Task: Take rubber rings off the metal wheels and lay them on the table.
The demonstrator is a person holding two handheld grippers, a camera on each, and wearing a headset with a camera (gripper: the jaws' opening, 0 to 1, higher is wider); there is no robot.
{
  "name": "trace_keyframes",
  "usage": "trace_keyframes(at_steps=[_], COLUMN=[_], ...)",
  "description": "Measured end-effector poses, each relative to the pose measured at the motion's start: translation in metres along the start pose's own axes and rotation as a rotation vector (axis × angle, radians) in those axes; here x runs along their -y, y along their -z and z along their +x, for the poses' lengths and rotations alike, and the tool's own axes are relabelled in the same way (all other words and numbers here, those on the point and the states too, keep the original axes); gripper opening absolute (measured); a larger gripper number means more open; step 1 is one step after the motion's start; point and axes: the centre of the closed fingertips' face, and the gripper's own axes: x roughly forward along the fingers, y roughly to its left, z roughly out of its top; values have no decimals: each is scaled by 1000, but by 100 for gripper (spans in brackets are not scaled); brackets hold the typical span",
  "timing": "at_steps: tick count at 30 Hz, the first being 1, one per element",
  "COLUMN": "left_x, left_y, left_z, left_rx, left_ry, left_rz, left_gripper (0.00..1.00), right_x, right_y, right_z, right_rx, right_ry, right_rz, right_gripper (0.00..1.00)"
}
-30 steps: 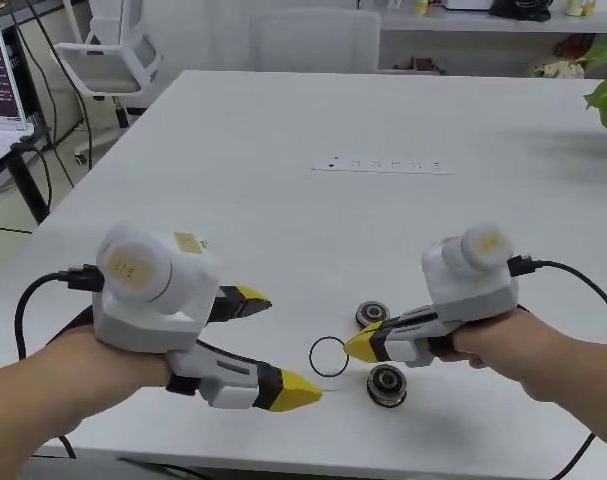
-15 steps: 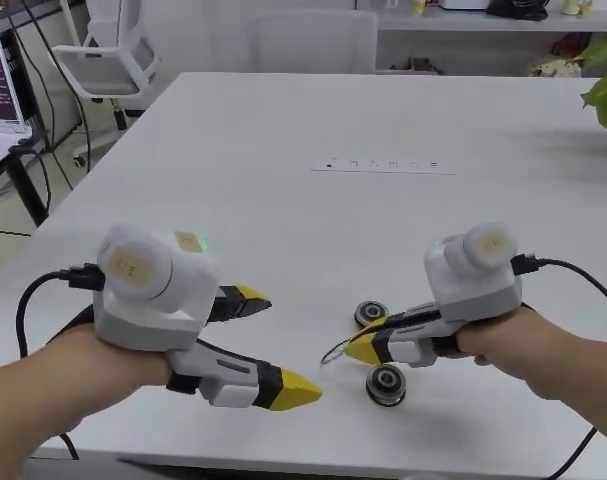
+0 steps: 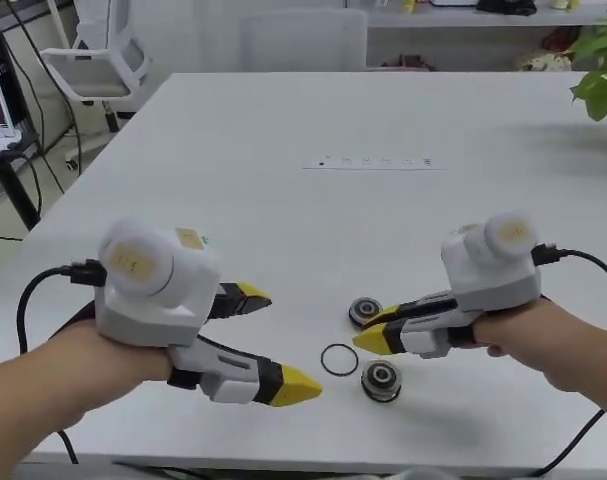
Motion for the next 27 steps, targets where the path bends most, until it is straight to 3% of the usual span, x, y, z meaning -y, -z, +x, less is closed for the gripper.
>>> trace_keyframes(at_steps=[15,27], left_x=[1,2], left_y=[-13,-11], left_z=[24,44], left_rx=[-10,-39], left_ry=[41,71], left_rz=[27,36], left_gripper=[73,71], right_x=[3,3], right_y=[6,22], right_z=[-25,-37], right_rx=[26,8], right_ry=[19,30], right_rz=[-35,-56], right_gripper=[19,24])
